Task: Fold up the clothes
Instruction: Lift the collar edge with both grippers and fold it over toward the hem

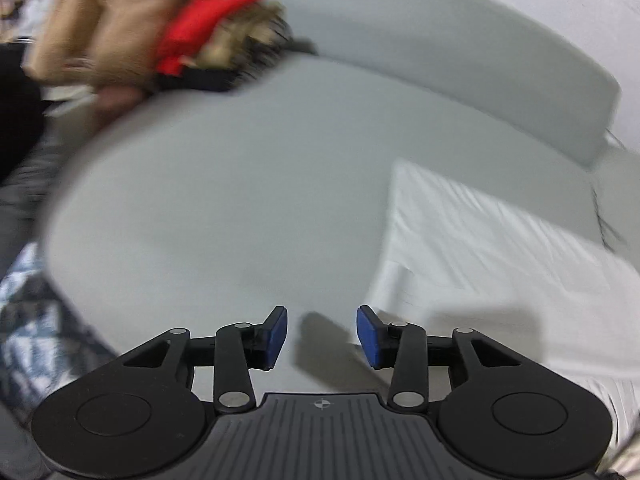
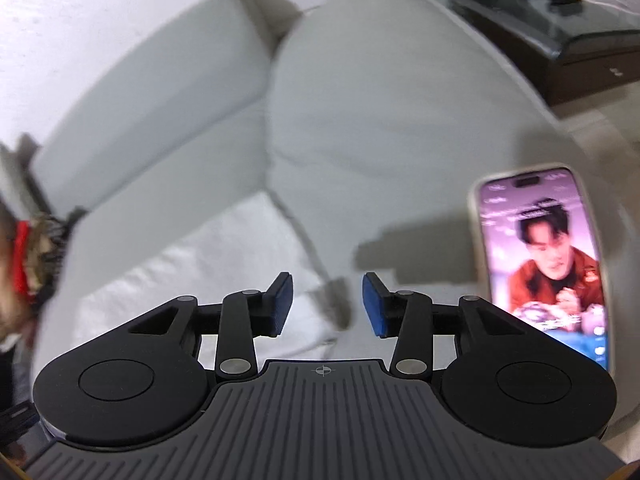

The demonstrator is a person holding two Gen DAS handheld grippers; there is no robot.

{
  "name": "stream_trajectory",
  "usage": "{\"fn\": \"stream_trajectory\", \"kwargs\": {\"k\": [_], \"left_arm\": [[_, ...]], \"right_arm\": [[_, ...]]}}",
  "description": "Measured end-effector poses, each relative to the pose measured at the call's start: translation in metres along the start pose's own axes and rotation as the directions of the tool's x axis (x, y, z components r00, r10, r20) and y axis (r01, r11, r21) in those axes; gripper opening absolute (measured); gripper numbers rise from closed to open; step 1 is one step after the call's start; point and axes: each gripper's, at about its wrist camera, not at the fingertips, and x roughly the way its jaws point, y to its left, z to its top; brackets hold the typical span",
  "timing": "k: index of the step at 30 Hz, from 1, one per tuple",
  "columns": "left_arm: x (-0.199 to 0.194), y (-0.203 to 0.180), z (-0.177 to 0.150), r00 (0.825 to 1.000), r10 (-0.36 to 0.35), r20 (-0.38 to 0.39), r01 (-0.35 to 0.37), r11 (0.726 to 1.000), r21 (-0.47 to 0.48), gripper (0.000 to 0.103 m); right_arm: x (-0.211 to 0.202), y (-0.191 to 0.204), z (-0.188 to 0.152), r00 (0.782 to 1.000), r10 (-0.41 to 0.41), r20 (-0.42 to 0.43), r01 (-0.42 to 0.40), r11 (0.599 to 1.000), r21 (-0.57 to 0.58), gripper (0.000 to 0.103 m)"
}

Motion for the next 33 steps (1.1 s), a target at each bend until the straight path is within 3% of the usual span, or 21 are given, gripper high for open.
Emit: {"fn": "stream_trajectory", "kwargs": {"k": [2, 5, 6, 8, 12, 17, 18, 19, 20, 23, 24, 26, 27, 28, 30, 33], "left_arm": [[-0.01, -0.003, 0.002, 0.992, -0.098, 0.073, 0.098, 0.995, 0.007, 0.024], [-0.004, -0.028, 0.008, 0.959, -0.281, 0.025, 0.28, 0.959, 0.047, 0.022], [0.002, -0.039, 0.01, 0.95, -0.312, -0.001, 0.311, 0.948, 0.066, 0.022], [0.017, -0.063, 0.013, 0.948, -0.316, -0.048, 0.32, 0.938, 0.135, 0.022], [0.052, -0.106, 0.021, 0.951, -0.292, -0.107, 0.31, 0.913, 0.265, 0.022], [0.082, -0.14, 0.022, 0.966, -0.215, -0.145, 0.257, 0.862, 0.437, 0.022], [0.087, -0.144, 0.02, 0.969, -0.193, -0.153, 0.243, 0.849, 0.469, 0.02], [0.09, -0.145, 0.018, 0.965, -0.181, -0.188, 0.252, 0.837, 0.487, 0.005], [0.091, -0.145, 0.016, 0.958, -0.171, -0.23, 0.267, 0.825, 0.499, 0.0], [0.078, -0.135, 0.016, 0.923, -0.169, -0.345, 0.329, 0.81, 0.486, 0.0], [0.07, -0.128, 0.014, 0.897, -0.188, -0.399, 0.375, 0.802, 0.465, 0.0], [0.045, -0.11, -0.001, 0.845, -0.228, -0.483, 0.468, 0.753, 0.463, 0.0], [0.032, -0.101, -0.008, 0.817, -0.244, -0.522, 0.512, 0.725, 0.461, 0.0], [0.018, -0.092, -0.017, 0.812, -0.239, -0.532, 0.522, 0.704, 0.482, 0.0], [-0.007, -0.07, -0.03, 0.824, -0.248, -0.51, 0.516, 0.702, 0.491, 0.0], [-0.031, -0.039, -0.029, 0.839, -0.341, -0.424, 0.508, 0.771, 0.386, 0.003]], "right_arm": [[0.011, 0.009, 0.004, 0.996, 0.057, -0.075, -0.056, 0.998, 0.021, 0.046], [0.035, 0.026, 0.006, 0.982, 0.081, -0.172, -0.076, 0.997, 0.032, 0.055], [0.044, 0.033, 0.006, 0.977, 0.077, -0.199, -0.074, 0.997, 0.026, 0.055], [0.058, 0.045, 0.008, 0.972, 0.057, -0.229, -0.062, 0.998, -0.014, 0.055], [0.084, 0.061, 0.017, 0.959, -0.033, -0.282, 0.003, 0.995, -0.104, 0.035], [0.121, 0.068, 0.023, 0.937, -0.121, -0.328, 0.094, 0.991, -0.096, 0.038], [0.127, 0.064, 0.022, 0.925, -0.117, -0.362, 0.095, 0.992, -0.079, 0.038], [0.132, 0.062, 0.021, 0.907, -0.106, -0.409, 0.088, 0.994, -0.063, 0.038], [0.135, 0.061, 0.019, 0.887, -0.098, -0.451, 0.08, 0.995, -0.058, 0.037], [0.12, 0.064, 0.011, 0.827, -0.093, -0.555, 0.04, 0.993, -0.107, 0.037], [0.11, 0.065, 0.005, 0.806, -0.087, -0.585, 0.012, 0.991, -0.131, 0.037], [0.088, 0.064, -0.007, 0.771, -0.092, -0.63, -0.031, 0.983, -0.182, 0.038], [0.073, 0.063, -0.013, 0.774, -0.111, -0.623, -0.032, 0.976, -0.214, 0.039], [0.057, 0.062, -0.017, 0.787, -0.126, -0.604, -0.028, 0.971, -0.238, 0.041], [0.026, 0.059, -0.022, 0.832, -0.13, -0.539, -0.016, 0.966, -0.258, 0.048], [-0.001, 0.055, -0.025, 0.901, -0.074, -0.427, -0.025, 0.975, -0.222, 0.051]]}}
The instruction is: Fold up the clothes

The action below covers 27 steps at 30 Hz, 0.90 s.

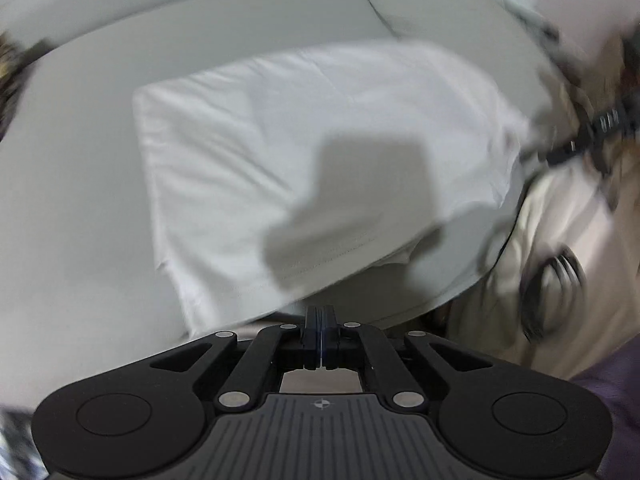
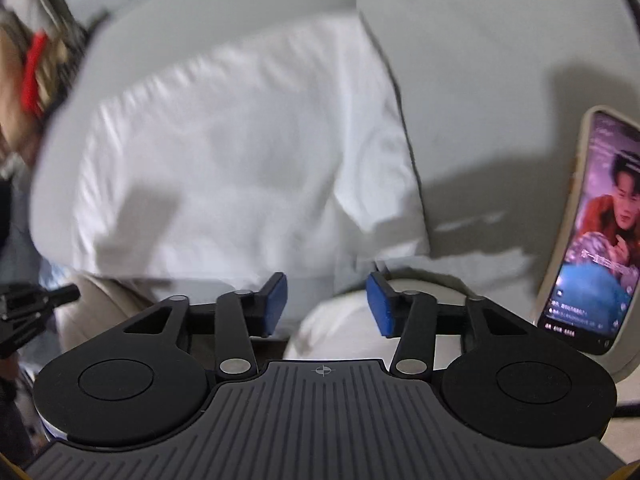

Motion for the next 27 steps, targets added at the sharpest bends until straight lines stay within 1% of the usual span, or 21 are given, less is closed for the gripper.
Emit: {"fn": "stream_trajectory", "kwargs": {"k": [1, 3, 5, 6, 7, 10, 11, 12, 13, 15, 16, 17, 18, 19, 20, 22, 23, 24, 25, 26, 27], "left_arm": [[-0.005, 0.005, -0.001, 0.999, 0.004, 0.054, -0.001, 0.999, -0.052, 0.005], [-0.014, 0.014, -0.003, 0.987, 0.026, 0.159, -0.002, 0.989, -0.151, 0.01], [-0.011, 0.018, -0.001, 0.974, 0.073, 0.214, -0.021, 0.971, -0.238, 0.012], [-0.006, 0.016, 0.001, 0.969, 0.08, 0.233, -0.017, 0.965, -0.26, 0.012], [0.001, 0.013, 0.003, 0.964, 0.083, 0.251, -0.011, 0.961, -0.276, 0.012], [0.027, -0.006, 0.012, 0.964, 0.061, 0.259, 0.003, 0.971, -0.238, 0.011], [0.037, -0.015, 0.014, 0.967, 0.05, 0.25, 0.003, 0.978, -0.206, 0.011], [0.049, -0.022, 0.017, 0.973, 0.046, 0.228, -0.009, 0.987, -0.161, 0.011], [0.061, -0.028, 0.017, 0.983, 0.073, 0.166, -0.053, 0.991, -0.12, 0.017], [0.067, -0.036, 0.01, 0.986, 0.143, 0.088, -0.135, 0.986, -0.094, 0.018], [0.063, -0.037, 0.009, 0.987, 0.153, 0.052, -0.147, 0.983, -0.106, 0.017], [0.055, -0.036, 0.011, 0.988, 0.144, 0.055, -0.137, 0.983, -0.122, 0.015], [0.047, -0.036, 0.014, 0.989, 0.133, 0.07, -0.123, 0.983, -0.136, 0.014], [0.039, -0.035, 0.016, 0.989, 0.123, 0.084, -0.109, 0.983, -0.151, 0.019], [0.03, -0.035, 0.018, 0.989, 0.112, 0.099, -0.095, 0.982, -0.165, 0.026], [0.021, -0.035, 0.032, 0.986, 0.089, 0.144, -0.063, 0.982, -0.18, 0.03], [0.021, -0.035, 0.04, 0.983, 0.078, 0.164, -0.048, 0.982, -0.18, 0.031], [0.021, -0.035, 0.048, 0.981, 0.066, 0.184, -0.033, 0.983, -0.181, 0.033], [0.021, -0.035, 0.056, 0.978, 0.055, 0.203, -0.018, 0.983, -0.181, 0.036], [0.021, -0.036, 0.063, 0.974, 0.043, 0.223, -0.003, 0.984, -0.18, 0.035], [0.028, -0.035, 0.071, 0.973, 0.05, 0.226, -0.009, 0.984, -0.18, 0.032]], "right_arm": [[-0.002, 0.0, -0.001, 0.999, -0.002, 0.05, 0.001, 1.0, 0.016, 0.051], [-0.003, 0.003, -0.003, 0.989, -0.01, 0.144, 0.004, 0.999, 0.042, 0.051], [0.006, 0.007, -0.002, 0.977, -0.02, 0.211, 0.011, 0.999, 0.044, 0.049], [0.016, 0.009, -0.001, 0.973, -0.026, 0.229, 0.019, 0.999, 0.033, 0.047], [0.026, 0.01, 0.001, 0.974, -0.029, 0.223, 0.026, 0.999, 0.02, 0.047], [0.059, 0.012, 0.006, 0.988, -0.036, 0.152, 0.039, 0.999, -0.015, 0.039], [0.069, 0.01, 0.005, 0.992, -0.06, 0.108, 0.063, 0.998, -0.022, 0.039], [0.077, 0.007, 0.002, 0.993, -0.109, 0.052, 0.11, 0.994, -0.024, 0.038], [0.081, 0.004, -0.003, 0.989, -0.146, 0.01, 0.146, 0.989, -0.022, 0.038], [0.069, -0.002, -0.01, 0.989, -0.149, 0.015, 0.149, 0.989, -0.002, 0.028], [0.061, -0.005, -0.013, 0.989, -0.145, 0.027, 0.145, 0.989, 0.009, 0.029], [0.051, -0.006, -0.014, 0.991, -0.121, 0.049, 0.12, 0.992, 0.025, 0.032], [0.04, -0.008, -0.013, 0.993, -0.079, 0.082, 0.076, 0.996, 0.045, 0.037], [0.03, -0.008, -0.011, 0.992, -0.043, 0.115, 0.036, 0.997, 0.064, 0.042], [0.021, -0.007, -0.007, 0.989, -0.012, 0.148, 0.0, 0.997, 0.081, 0.053], [0.005, -0.006, 0.003, 0.974, 0.04, 0.222, -0.066, 0.992, 0.108, 0.058], [0.0, -0.007, 0.01, 0.965, 0.062, 0.256, -0.095, 0.988, 0.121, 0.063], [-0.001, -0.007, 0.019, 0.955, 0.078, 0.286, -0.121, 0.983, 0.138, 0.068], [0.001, -0.01, 0.029, 0.945, 0.087, 0.316, -0.141, 0.978, 0.154, 0.07], [0.002, -0.016, 0.039, 0.936, 0.088, 0.341, -0.153, 0.974, 0.169, 0.072], [0.005, -0.025, 0.049, 0.93, 0.08, 0.358, -0.157, 0.969, 0.189, 0.072]]}}
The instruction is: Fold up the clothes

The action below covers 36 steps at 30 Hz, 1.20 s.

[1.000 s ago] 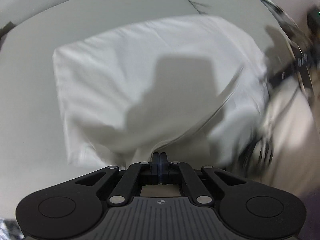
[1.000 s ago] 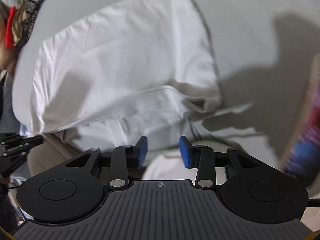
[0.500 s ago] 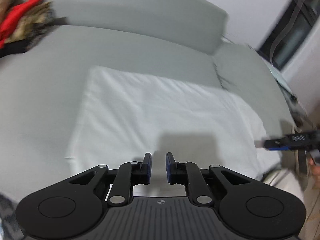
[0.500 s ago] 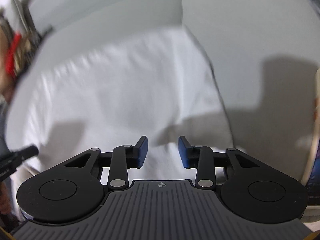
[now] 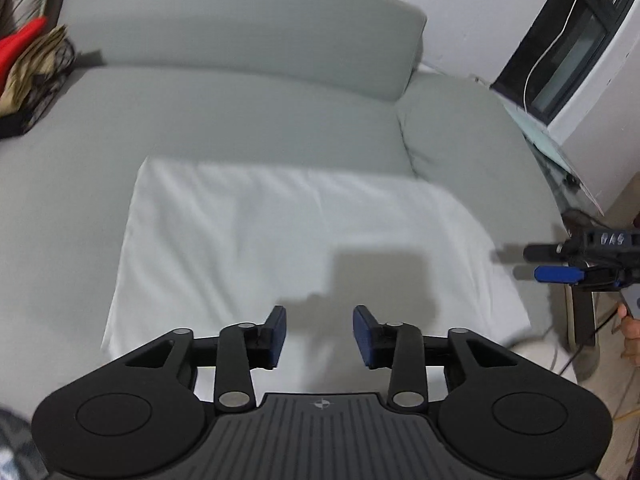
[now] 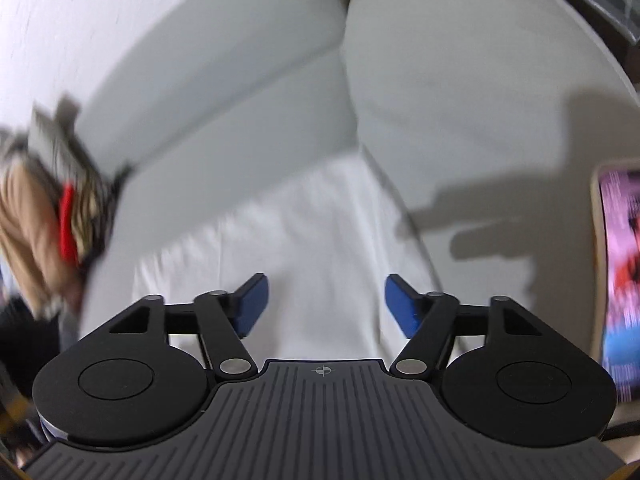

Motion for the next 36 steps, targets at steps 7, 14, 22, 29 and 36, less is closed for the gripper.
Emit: {"fn": "stream_trajectory", "kwargs": {"k": [7, 14, 22, 29, 36], "left_arm": [[0.064, -0.011, 0.022, 0.998, -0.046, -0.042, 0.047, 0.999, 0.017, 0.011], [0.111, -0.017, 0.027, 0.995, -0.026, -0.093, 0.033, 0.997, 0.067, 0.012], [0.111, -0.001, 0.024, 0.994, -0.08, -0.072, 0.078, 0.996, -0.032, 0.012], [0.109, 0.001, 0.023, 0.994, -0.085, -0.064, 0.082, 0.996, -0.044, 0.012], [0.11, 0.002, 0.023, 0.995, -0.08, -0.06, 0.077, 0.996, -0.048, 0.012]], "right_arm": [[0.076, -0.05, 0.044, 0.991, 0.071, -0.112, -0.057, 0.991, 0.124, 0.057], [0.127, -0.07, 0.052, 0.926, 0.254, -0.281, -0.213, 0.963, 0.167, 0.048], [0.166, -0.074, 0.047, 0.858, 0.473, -0.203, -0.41, 0.866, 0.285, 0.042], [0.183, -0.065, 0.044, 0.889, 0.455, -0.058, -0.413, 0.849, 0.33, 0.042], [0.153, -0.075, 0.039, 0.888, 0.358, 0.288, -0.442, 0.836, 0.325, 0.026]]}}
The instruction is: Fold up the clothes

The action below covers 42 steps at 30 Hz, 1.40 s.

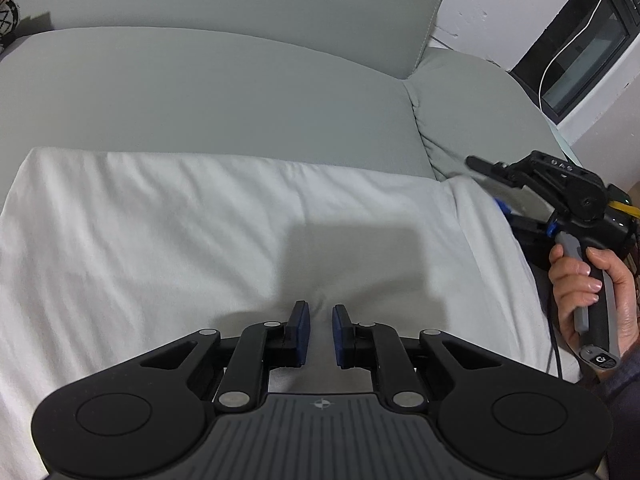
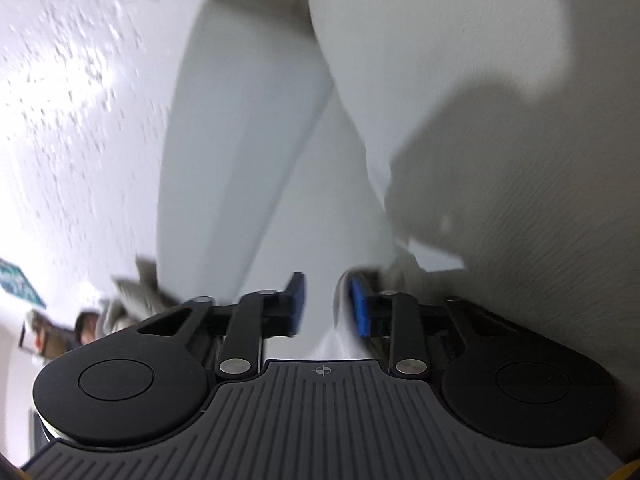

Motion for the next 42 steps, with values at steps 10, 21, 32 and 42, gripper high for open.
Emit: {"fn": "stream_trajectory", "kwargs": {"k": [10, 21, 32, 42], "left_arm": [[0.002, 0.002, 0.001, 1.0, -0.004, 0.0, 0.004, 1.0, -0.003, 0.012], [0.002, 0.001, 0.001, 1.0, 0.001, -0.001, -0.001, 1.0, 0.003, 0.013], [0.002, 0.002, 0.002, 1.0, 0.0, -0.002, 0.0, 1.0, -0.003, 0.013], [0.003, 0.007, 0.001, 1.0, 0.002, -0.001, -0.002, 1.0, -0.019, 0.017]], "right_arm": [[-0.016, 0.031, 0.017, 0.923, -0.251, -0.292, 0.224, 0.967, -0.125, 0.038], [0.023, 0.016, 0.024, 0.881, -0.13, -0.454, 0.092, 0.99, -0.106, 0.041], [0.057, 0.011, 0.001, 0.952, -0.055, -0.301, 0.043, 0.998, -0.047, 0.041], [0.01, -0.006, 0.008, 0.999, 0.034, 0.021, -0.036, 0.995, 0.095, 0.03]]}}
